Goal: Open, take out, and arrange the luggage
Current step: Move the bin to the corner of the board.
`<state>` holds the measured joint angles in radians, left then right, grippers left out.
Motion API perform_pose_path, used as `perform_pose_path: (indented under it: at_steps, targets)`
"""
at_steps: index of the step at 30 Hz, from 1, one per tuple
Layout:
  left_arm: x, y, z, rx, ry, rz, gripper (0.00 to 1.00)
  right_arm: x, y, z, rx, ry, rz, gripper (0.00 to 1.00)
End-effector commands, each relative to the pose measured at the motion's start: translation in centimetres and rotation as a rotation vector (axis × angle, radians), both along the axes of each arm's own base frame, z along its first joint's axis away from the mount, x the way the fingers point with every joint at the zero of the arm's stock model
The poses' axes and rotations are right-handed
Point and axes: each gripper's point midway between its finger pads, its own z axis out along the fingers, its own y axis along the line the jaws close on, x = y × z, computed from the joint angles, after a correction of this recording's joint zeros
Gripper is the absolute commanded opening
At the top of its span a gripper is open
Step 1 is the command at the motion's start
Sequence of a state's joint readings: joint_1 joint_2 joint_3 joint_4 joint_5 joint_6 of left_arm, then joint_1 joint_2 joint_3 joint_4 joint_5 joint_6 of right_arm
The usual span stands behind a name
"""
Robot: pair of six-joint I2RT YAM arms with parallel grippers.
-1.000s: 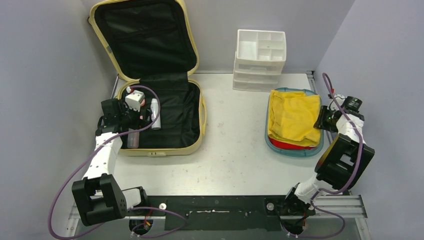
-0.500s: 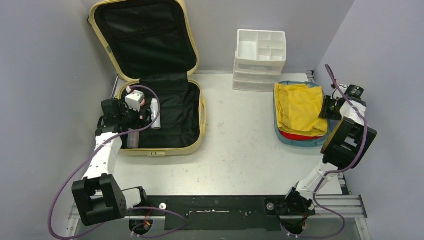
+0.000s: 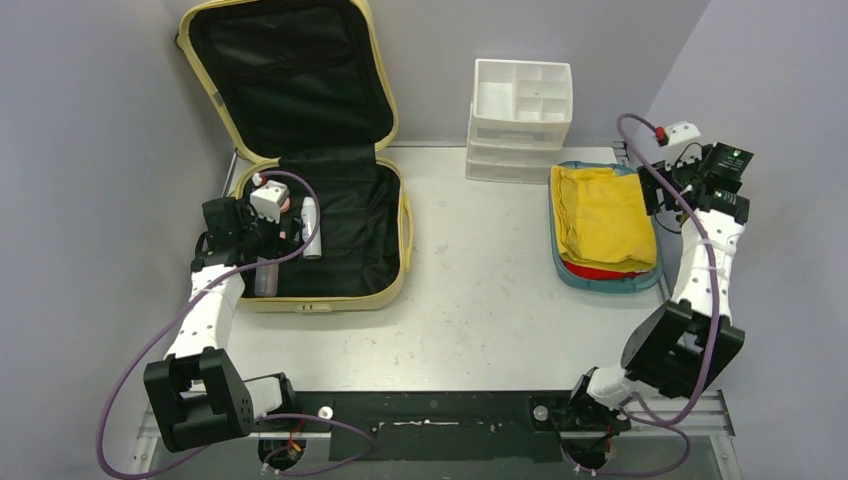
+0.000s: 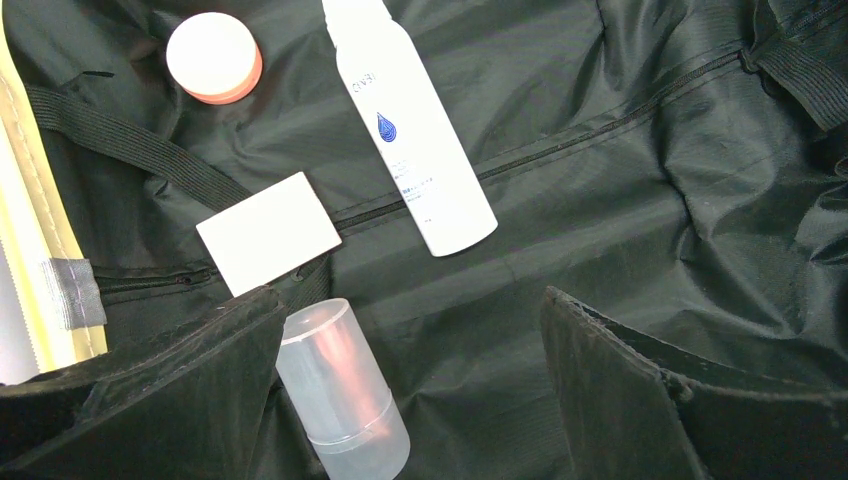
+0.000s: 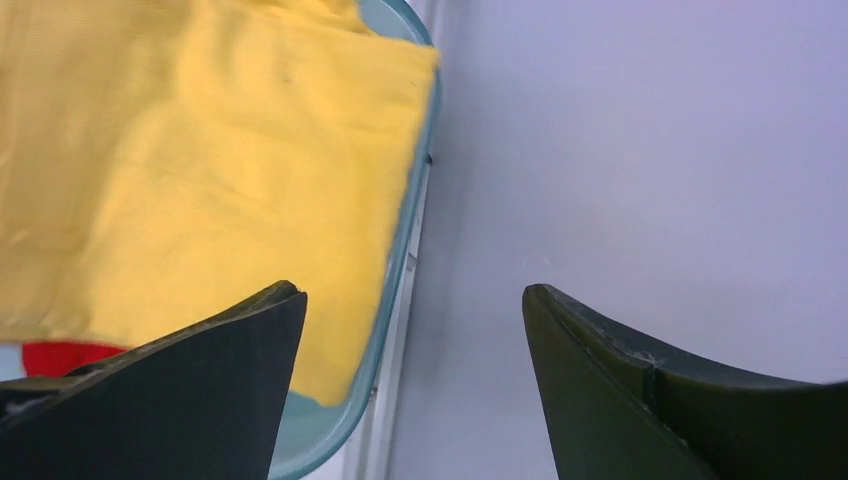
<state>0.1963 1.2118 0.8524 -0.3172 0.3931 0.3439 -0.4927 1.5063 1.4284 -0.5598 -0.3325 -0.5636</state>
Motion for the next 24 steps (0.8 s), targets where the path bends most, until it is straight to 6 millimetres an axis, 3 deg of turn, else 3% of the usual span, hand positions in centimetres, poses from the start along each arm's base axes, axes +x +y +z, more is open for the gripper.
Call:
perform_pose_path:
  at_steps: [1,6,9,16,20,24]
  targets:
    - [0.8,0.3,1.6,0.006,-0.064,0.010,0.97,-2.3,8.7,1.0,-0.138,0.032,0.496,0.82]
    - [0.7,0.4,1.6,0.008,-0.067,0.012,0.97,-5.0,16.9,-1.9,-0.176,0.072,0.797,0.85]
    - [0.6,0.5,1.6,0.008,-0.069,0.016,0.97,-5.6,19.1,-3.8,-0.192,0.099,0.861,0.86]
    - [0.6,0.5,1.6,0.001,-0.064,0.019,0.97,-6.6,20.3,-8.3,-0.170,0.182,0.842,0.86]
    - [0.6,0.6,1.4,0.000,-0.061,0.019,0.97,-6.9,19.7,-10.9,-0.183,0.222,0.800,0.86]
    - [0.6,0.7,1.3,0.000,-0.060,0.022,0.97,-5.9,17.8,-12.6,-0.232,0.231,0.681,0.85]
